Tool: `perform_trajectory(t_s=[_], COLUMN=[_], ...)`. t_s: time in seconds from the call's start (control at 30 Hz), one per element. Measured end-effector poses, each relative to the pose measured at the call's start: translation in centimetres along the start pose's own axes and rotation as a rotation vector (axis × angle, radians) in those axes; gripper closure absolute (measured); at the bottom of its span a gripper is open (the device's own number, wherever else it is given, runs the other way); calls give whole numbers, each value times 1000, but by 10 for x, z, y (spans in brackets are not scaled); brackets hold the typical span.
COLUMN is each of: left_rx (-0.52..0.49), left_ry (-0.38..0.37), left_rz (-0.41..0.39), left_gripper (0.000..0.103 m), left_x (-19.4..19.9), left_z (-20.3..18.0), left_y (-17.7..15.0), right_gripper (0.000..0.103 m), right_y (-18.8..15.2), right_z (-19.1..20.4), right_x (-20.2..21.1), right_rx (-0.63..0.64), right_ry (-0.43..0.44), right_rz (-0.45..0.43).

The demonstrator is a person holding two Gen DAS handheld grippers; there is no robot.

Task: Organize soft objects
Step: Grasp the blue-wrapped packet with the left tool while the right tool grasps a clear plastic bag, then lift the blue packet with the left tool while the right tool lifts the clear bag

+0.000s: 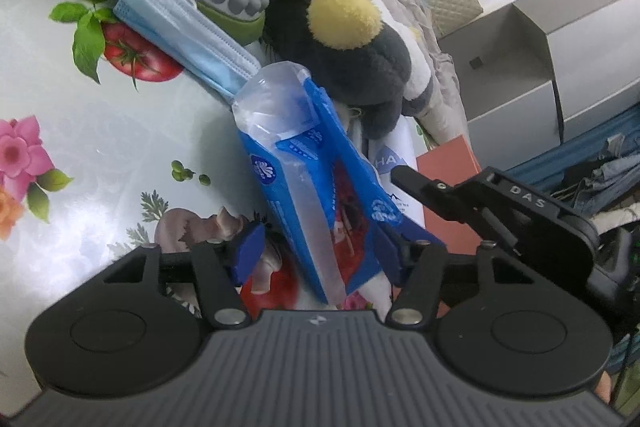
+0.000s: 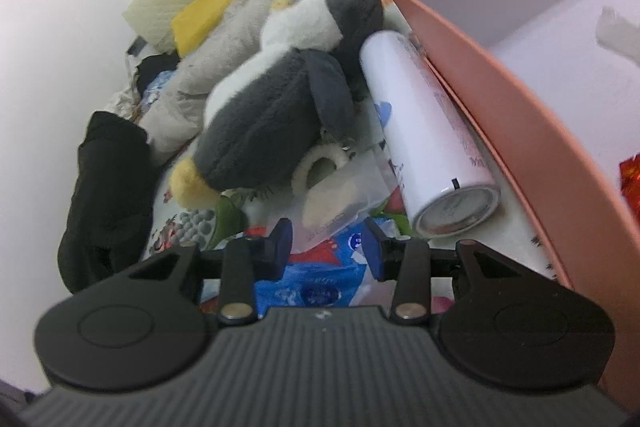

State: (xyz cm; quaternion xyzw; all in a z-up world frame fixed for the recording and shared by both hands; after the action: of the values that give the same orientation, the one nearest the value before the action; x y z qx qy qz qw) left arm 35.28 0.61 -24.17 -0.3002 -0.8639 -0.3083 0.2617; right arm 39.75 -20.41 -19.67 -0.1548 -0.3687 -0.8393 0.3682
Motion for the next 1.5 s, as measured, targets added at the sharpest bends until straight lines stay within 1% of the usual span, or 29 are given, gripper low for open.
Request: perform_trajectory(t_s=[0.03, 0.13, 0.17, 0.23, 0.3, 0.4, 0.53, 0.63, 0.7, 0.73, 0.8, 0.87, 0.93, 1.0, 1.07, 1.2, 1.4, 1.5], left_rx=[10, 24, 15, -3, 8, 11, 20, 32, 31, 29, 19, -15, -37, -57, -82, -97, -131, -134], left_ry=[-4, -10, -8, -1, -16, -23, -34, -42, -44, -45, -42, -41, -42, -40, -23, -10, 1, 18], left_rz=[3, 8, 12, 21, 25, 31, 38, 44, 43, 43, 41, 32, 27, 29, 25, 25, 32, 49], left_gripper=[43, 46, 46, 51, 54, 63, 76, 83, 86, 88, 90, 91, 92, 93, 93, 94, 94, 94], left_x=[-2, -9, -12, -18, -23, -29, -33, -32, -28, -26, -21, -13, -3, 7, 18, 38, 73, 87], left_z=[1, 3, 3, 2, 2, 3, 7, 14, 15, 15, 15, 13, 13, 14, 15, 19, 25, 28], left_y=[0, 1, 2, 4, 6, 6, 7, 8, 7, 7, 8, 7, 6, 5, 2, -4, -20, -29], right_gripper=[61, 61, 61, 61, 61, 61, 63, 68, 76, 85, 89, 93, 94, 94, 94, 94, 95, 95], right_y=[0, 2, 3, 5, 5, 3, 1, -1, 0, 0, 0, -1, -2, -4, -6, -15, -36, -46], right_z=[-1, -4, -6, -9, -13, -18, -16, -12, -13, -15, -15, -13, -10, -7, -5, -1, 5, 8], right_x=[-3, -9, -12, -17, -22, -30, -39, -40, -41, -41, -38, -36, -33, -28, -23, -9, 21, 37], right_rx=[-12, -38, -51, -78, -104, -138, -125, -89, -89, -94, -91, -73, -56, -44, -37, -19, 10, 29], right_ry=[-5, -29, -39, -48, -68, -74, -75, -100, -104, -99, -92, -94, -93, -90, -87, -93, -113, -129], right_rz=[-1, -9, -11, -18, -26, -32, -35, -45, -49, -50, -55, -54, -51, -51, -49, -35, -10, -11])
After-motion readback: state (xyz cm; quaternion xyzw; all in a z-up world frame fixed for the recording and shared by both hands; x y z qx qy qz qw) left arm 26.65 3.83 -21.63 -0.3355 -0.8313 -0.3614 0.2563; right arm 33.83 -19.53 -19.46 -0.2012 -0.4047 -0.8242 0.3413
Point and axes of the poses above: each gripper's, at about its wrist camera, not at the fingertips, and x roughly against the way its jaws point, z to its left, y to its top, the point moved 4 cm from there along -x, roughly the way its jaws point, and after that the axes turned 9 degrees about y, right-handed, at the moved point
